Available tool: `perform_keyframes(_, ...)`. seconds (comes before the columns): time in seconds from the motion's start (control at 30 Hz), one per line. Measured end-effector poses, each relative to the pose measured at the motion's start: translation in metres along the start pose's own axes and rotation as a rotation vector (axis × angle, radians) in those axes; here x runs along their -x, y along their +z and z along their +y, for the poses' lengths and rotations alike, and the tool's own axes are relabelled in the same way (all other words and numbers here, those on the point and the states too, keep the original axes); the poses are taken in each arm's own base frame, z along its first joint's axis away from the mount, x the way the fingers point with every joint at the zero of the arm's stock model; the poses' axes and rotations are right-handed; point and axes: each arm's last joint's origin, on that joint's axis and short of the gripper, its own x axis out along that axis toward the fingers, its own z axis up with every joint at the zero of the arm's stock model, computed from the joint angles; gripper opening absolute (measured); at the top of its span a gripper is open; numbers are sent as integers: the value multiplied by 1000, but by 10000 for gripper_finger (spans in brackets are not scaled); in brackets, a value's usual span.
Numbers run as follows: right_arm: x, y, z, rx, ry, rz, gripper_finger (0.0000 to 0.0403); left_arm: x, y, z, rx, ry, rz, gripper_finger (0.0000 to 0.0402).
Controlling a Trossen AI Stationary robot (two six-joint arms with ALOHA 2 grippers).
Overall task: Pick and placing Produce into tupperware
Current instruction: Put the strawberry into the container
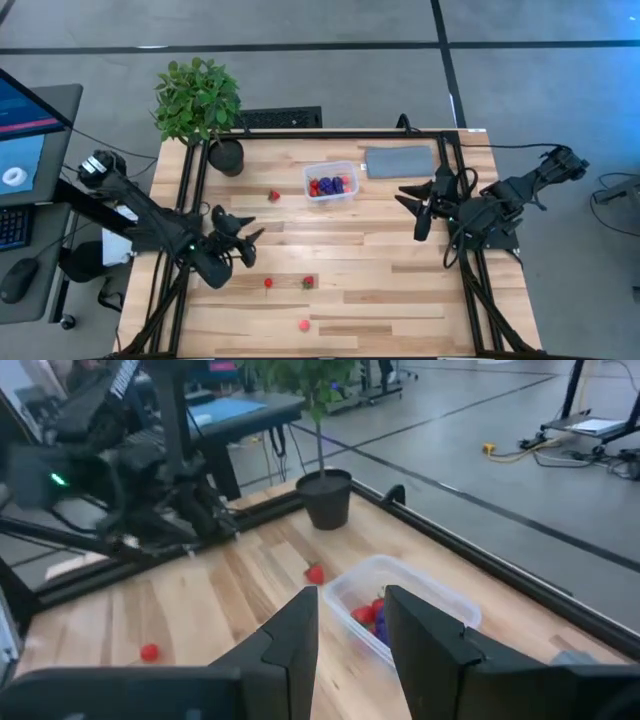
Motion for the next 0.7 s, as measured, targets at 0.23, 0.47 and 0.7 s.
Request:
perform_keyframes(0.23, -3, 1, -1, -4, -22, -7, 141, -24, 14, -21, -115, -125, 27, 193)
perform_keyframes(0.47, 0, 2, 2, -15, 14, -14, 141, -44, 14, 4, -235, 42, 119, 193)
perform_keyframes(0.7, 7, -1, 8, -30, 64, -8, 140, -59, -8, 36, -156, 1, 220, 193)
